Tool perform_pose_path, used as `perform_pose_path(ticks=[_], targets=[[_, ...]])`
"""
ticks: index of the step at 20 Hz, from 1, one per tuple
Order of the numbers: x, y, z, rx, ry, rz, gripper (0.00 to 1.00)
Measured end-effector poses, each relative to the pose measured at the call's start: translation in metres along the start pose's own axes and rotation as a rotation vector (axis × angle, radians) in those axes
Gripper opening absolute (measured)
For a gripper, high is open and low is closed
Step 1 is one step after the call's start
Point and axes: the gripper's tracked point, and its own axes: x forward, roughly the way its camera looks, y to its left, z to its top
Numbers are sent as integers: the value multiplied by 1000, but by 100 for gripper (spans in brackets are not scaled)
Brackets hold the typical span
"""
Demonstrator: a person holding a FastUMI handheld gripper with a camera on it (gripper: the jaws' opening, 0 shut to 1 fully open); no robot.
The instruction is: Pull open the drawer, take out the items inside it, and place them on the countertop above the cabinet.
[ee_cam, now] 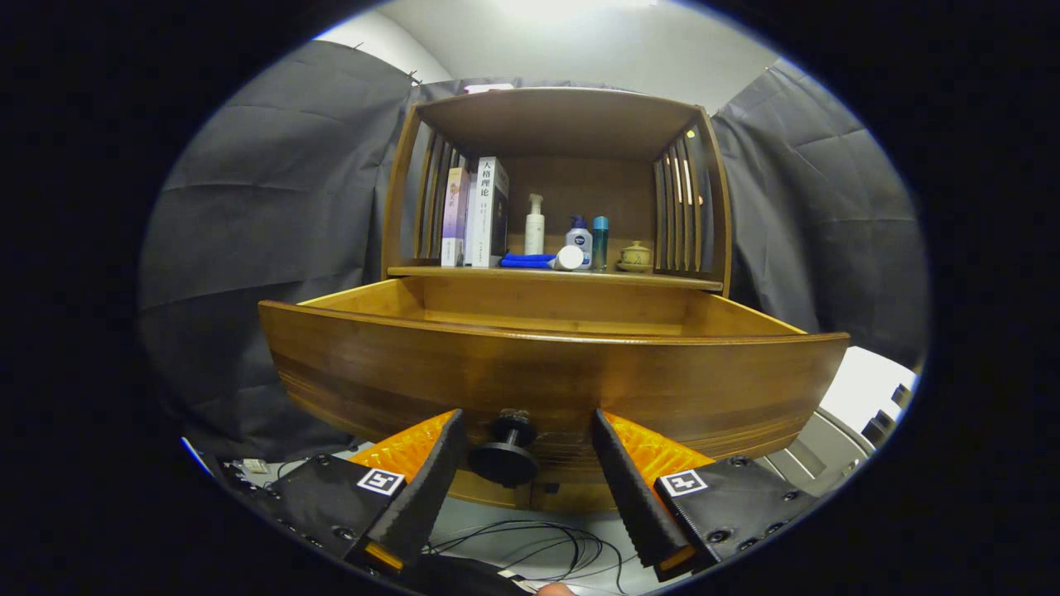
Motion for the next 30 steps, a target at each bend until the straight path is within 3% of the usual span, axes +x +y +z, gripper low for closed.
perform_pose_path(ticks=[7,30], targets=[[12,-10,3,-19,-13,-46,95],[62,-15,21,1,-23,-72,96]])
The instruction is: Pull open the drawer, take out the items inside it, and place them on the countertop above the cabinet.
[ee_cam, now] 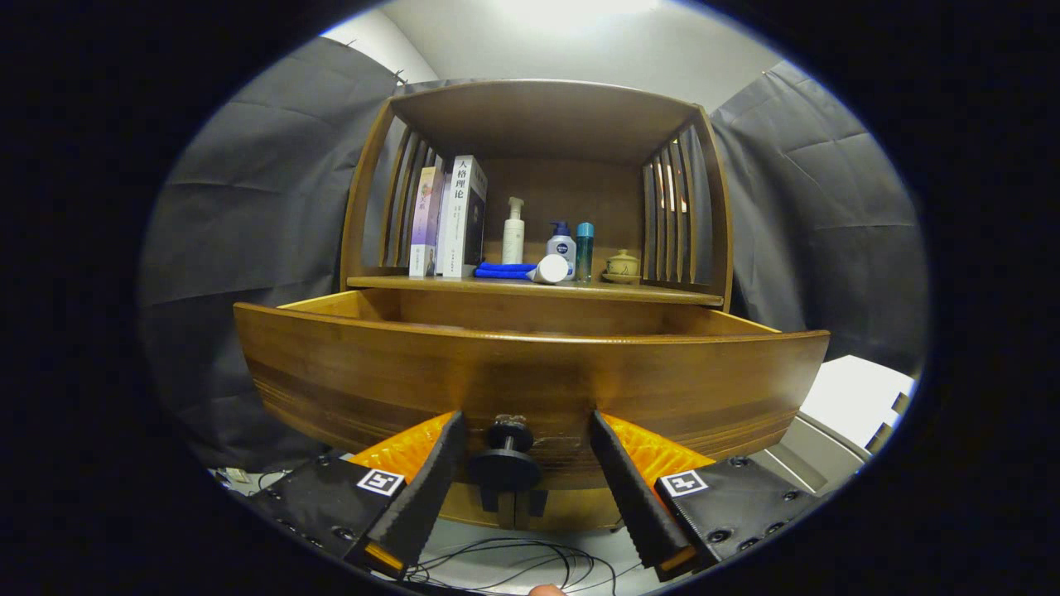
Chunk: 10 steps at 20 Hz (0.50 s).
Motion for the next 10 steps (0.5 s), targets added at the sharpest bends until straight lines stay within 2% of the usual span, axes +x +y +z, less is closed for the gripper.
perform_pose_path(ticks=[10], targets=[[41,1,16,2,-10,-11,97]])
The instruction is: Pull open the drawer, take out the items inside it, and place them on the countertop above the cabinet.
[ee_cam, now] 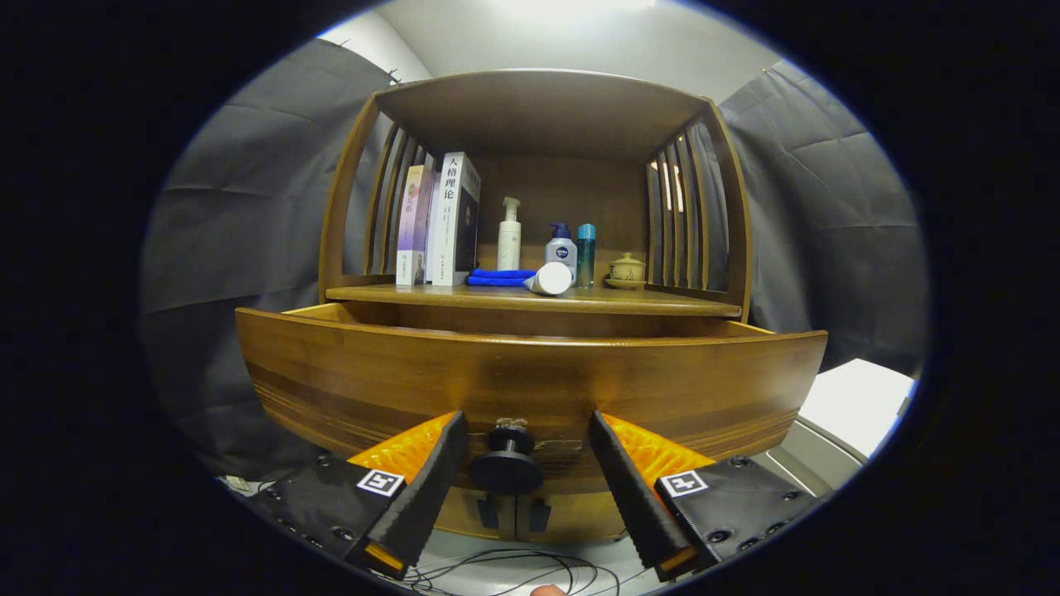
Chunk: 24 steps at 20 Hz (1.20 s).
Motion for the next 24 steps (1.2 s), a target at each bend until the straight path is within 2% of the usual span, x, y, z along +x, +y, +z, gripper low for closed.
perform_pose_path(ticks=[24], targets=[[90,7,11,6,11,-27,98]])
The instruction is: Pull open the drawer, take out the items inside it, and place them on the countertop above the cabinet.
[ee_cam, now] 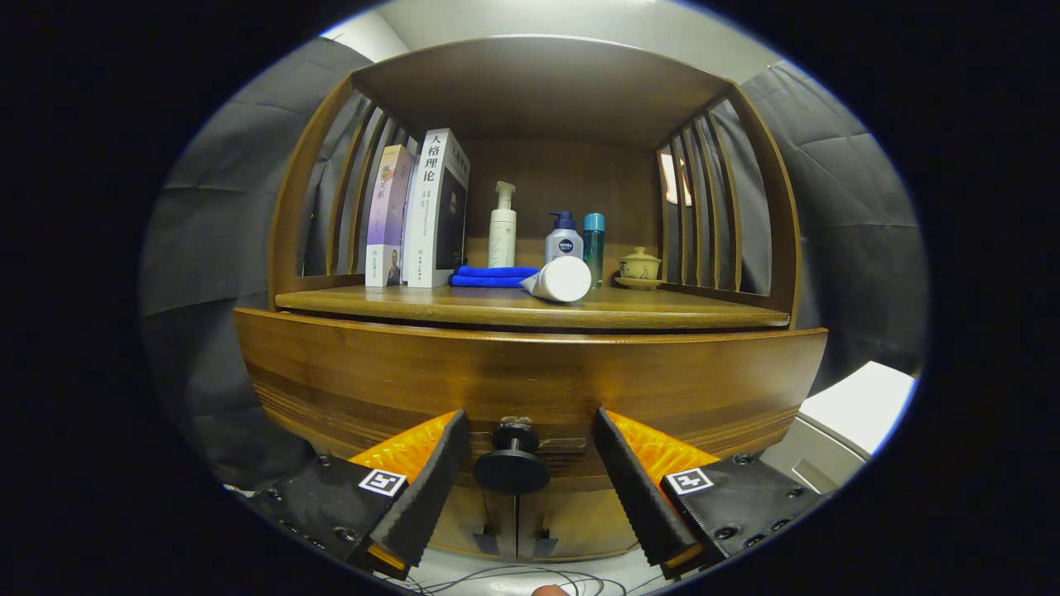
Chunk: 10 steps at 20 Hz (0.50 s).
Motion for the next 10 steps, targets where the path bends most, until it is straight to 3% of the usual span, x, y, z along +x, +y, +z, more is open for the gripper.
perform_pose_path(ticks=[10], targets=[[35,5,4,3,-53,-7,98]])
